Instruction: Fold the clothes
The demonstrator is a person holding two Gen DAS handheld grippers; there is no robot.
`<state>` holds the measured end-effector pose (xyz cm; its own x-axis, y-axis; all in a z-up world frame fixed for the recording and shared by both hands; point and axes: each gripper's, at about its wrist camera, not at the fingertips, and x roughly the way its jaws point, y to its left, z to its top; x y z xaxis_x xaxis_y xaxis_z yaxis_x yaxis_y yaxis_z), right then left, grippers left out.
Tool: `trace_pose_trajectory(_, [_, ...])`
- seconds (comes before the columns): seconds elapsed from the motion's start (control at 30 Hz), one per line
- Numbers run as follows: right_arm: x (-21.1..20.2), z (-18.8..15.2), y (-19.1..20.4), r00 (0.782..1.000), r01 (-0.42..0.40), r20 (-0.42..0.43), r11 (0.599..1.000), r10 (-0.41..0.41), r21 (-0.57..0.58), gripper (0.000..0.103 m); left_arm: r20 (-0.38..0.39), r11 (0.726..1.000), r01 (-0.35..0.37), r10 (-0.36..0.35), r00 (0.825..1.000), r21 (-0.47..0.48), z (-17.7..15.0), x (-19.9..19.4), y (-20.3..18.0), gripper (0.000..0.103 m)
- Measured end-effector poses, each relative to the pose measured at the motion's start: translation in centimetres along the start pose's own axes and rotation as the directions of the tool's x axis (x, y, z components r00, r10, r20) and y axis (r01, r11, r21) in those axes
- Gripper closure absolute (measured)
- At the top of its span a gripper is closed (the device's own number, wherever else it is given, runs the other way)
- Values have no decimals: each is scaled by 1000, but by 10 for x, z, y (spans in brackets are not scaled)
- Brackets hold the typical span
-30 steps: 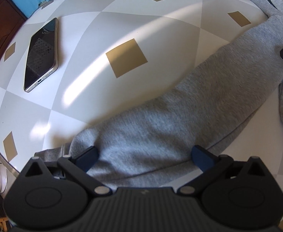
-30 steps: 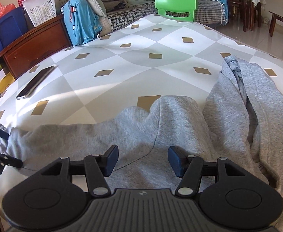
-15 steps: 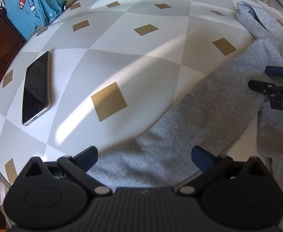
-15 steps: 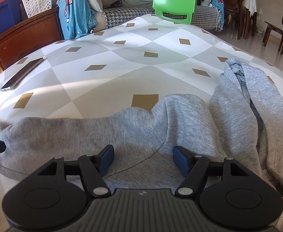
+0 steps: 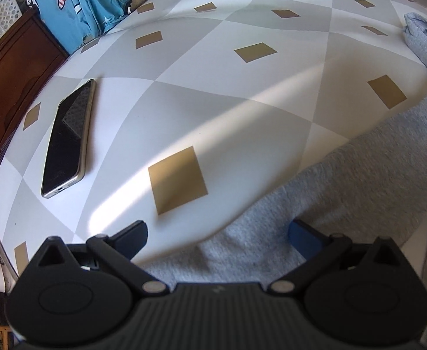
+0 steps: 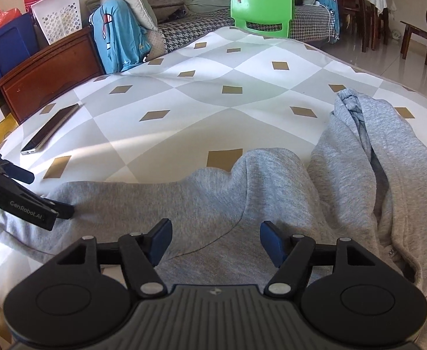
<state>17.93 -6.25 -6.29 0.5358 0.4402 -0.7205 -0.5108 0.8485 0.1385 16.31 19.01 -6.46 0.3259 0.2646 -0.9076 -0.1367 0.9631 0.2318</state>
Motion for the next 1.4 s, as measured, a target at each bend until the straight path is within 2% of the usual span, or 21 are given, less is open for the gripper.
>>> trace_pose_trajectory(0.07, [-3,0,-1,1000,-10,-9,1000,10,-3,36,-9,1000,5,-5,1000,-28,-2,1,9,0])
trace_pose_trajectory(0.17, [-4,-1,-4,1000,3,-30,1000,-3,-1,36,-8,1000,-12,12,1000,-20,-8,-1,16,0])
trace_pose_trajectory(0.43, [-27,-4,-28,998,34,-58,995,-29,93,36,-10,998,-37,36,999,-50,-13,-1,30,0])
trace_pose_trajectory(0.57, [-39,-6,-40,996,55,-77,989,-45,134,36,5,995,-93,93,996,-19,-11,-3,23,0])
trace_pose_trajectory(0.67, [-53,-11,-45,993,88,-94,989,-76,123,36,-8,991,-133,133,991,-31,-5,-7,16,0])
trace_pose_trajectory(0.8, [-71,-21,-53,990,103,-108,987,-90,121,36,10,997,-54,55,998,-49,5,-19,-1,0])
trace_pose_trajectory(0.93, [-88,-28,-63,986,117,-135,981,-96,153,36,66,999,42,-40,997,-33,18,-36,-36,0])
trace_pose_trajectory(1.13, [-120,-36,-81,982,133,-158,979,-108,157,36,97,980,195,-199,975,45,30,-49,-106,0])
trace_pose_trajectory(1.27, [-139,-47,-104,978,133,-186,972,-97,195,36,109,965,250,-258,960,81,35,-53,-143,0])
trace_pose_trajectory(1.4, [-147,-58,-129,975,177,-172,959,-141,220,36,107,954,278,-289,951,110,35,-52,-171,0])
